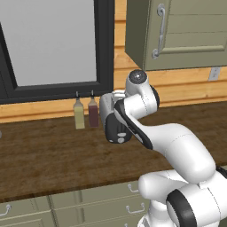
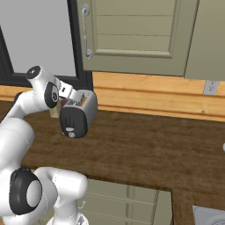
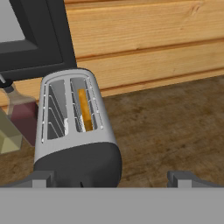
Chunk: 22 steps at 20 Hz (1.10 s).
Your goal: Start the toaster. Once the lever pops up, take the bread to the plate on the dining counter.
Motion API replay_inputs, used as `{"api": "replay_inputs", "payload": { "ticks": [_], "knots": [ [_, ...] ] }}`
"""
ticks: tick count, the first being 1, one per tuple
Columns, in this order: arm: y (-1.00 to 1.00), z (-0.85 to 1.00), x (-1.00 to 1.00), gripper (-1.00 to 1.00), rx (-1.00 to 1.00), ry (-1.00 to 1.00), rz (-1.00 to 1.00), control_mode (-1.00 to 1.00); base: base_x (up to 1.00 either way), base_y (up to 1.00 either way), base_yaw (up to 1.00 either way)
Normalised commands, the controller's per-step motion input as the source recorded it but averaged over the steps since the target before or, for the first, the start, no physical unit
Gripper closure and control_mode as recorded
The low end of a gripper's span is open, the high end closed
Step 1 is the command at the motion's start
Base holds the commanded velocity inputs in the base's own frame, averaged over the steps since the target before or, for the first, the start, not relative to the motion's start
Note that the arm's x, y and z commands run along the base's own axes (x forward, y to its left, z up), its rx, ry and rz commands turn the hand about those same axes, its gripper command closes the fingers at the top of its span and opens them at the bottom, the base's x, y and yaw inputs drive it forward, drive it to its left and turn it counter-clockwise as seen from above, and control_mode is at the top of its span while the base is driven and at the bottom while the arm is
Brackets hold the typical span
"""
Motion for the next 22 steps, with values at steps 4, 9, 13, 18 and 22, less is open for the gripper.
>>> {"api": "replay_inputs", "payload": {
  "ticks": [4,9,13,18,22],
  "knots": [
    [0.0,0.0,0.0,-1.0,0.0,0.0,0.0,-1.0,0.0,0.0,0.0],
    [0.0,0.0,0.0,-1.0,0.0,0.0,0.0,-1.0,0.0,0.0,0.0],
    [0.0,0.0,0.0,-1.0,0.0,0.0,0.0,-1.0,0.0,0.0,0.0],
    [0.0,0.0,0.0,-1.0,0.0,0.0,0.0,-1.0,0.0,0.0,0.0],
    [0.0,0.0,0.0,-1.0,0.0,0.0,0.0,-1.0,0.0,0.0,0.0]
  ]
}}
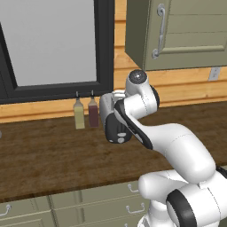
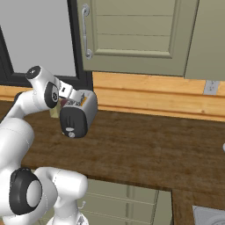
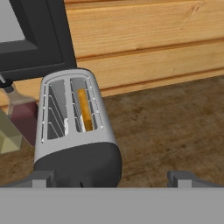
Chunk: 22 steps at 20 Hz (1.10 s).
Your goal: Start the toaster. Once the lever pops up, take the bread to the plate on the dining counter.
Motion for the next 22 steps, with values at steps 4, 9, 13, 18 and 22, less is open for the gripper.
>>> {"api": "replay_inputs", "payload": {
  "ticks": [4,9,13,18,22],
  "knots": [
    [0.0,0.0,0.0,-1.0,0.0,0.0,0.0,-1.0,0.0,0.0,0.0],
    [0.0,0.0,0.0,-1.0,0.0,0.0,0.0,-1.0,0.0,0.0,0.0],
    [0.0,0.0,0.0,-1.0,0.0,0.0,0.0,-1.0,0.0,0.0,0.0],
    [0.0,0.0,0.0,-1.0,0.0,0.0,0.0,-1.0,0.0,0.0,0.0],
    [0.0,0.0,0.0,-1.0,0.0,0.0,0.0,-1.0,0.0,0.0,0.0]
  ]
}}
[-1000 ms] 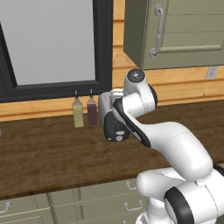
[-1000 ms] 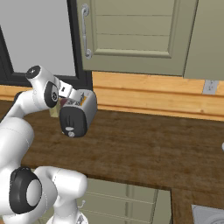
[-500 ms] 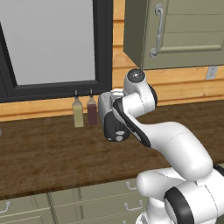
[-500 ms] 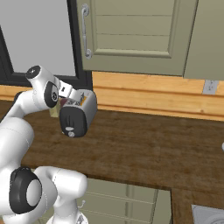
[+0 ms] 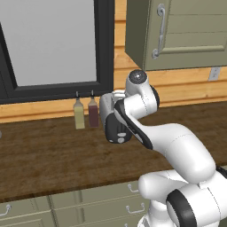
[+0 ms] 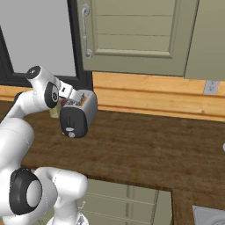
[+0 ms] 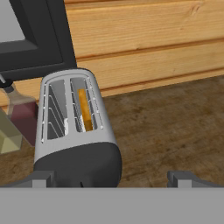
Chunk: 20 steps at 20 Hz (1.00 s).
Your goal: Start the toaster. Once the lever pops up, take the bread to the plate on the dining counter.
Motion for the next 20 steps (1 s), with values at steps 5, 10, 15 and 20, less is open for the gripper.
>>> {"api": "replay_inputs", "payload": {
  "ticks": [5,10,15,20],
  "knots": [
    [0.0,0.0,0.0,-1.0,0.0,0.0,0.0,-1.0,0.0,0.0,0.0],
    [0.0,0.0,0.0,-1.0,0.0,0.0,0.0,-1.0,0.0,0.0,0.0],
    [0.0,0.0,0.0,-1.0,0.0,0.0,0.0,-1.0,0.0,0.0,0.0],
    [0.0,0.0,0.0,-1.0,0.0,0.0,0.0,-1.0,0.0,0.0,0.0]
  ]
}}
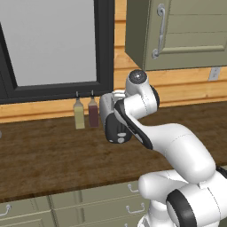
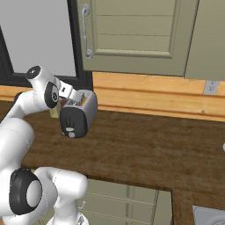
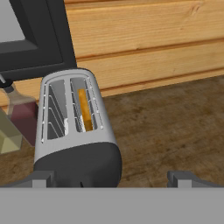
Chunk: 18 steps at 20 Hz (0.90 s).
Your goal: Start the toaster. Once the lever pops up, take the bread to the plate on the dining counter.
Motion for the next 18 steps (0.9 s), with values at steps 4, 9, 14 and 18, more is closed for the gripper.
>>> {"api": "replay_inputs", "payload": {
  "ticks": [4,9,14,18],
  "knots": [
    [0.0,0.0,0.0,-1.0,0.0,0.0,0.0,-1.0,0.0,0.0,0.0],
    [0.0,0.0,0.0,-1.0,0.0,0.0,0.0,-1.0,0.0,0.0,0.0],
    [0.0,0.0,0.0,-1.0,0.0,0.0,0.0,-1.0,0.0,0.0,0.0],
    [0.0,0.0,0.0,-1.0,0.0,0.0,0.0,-1.0,0.0,0.0,0.0]
  ]
}}
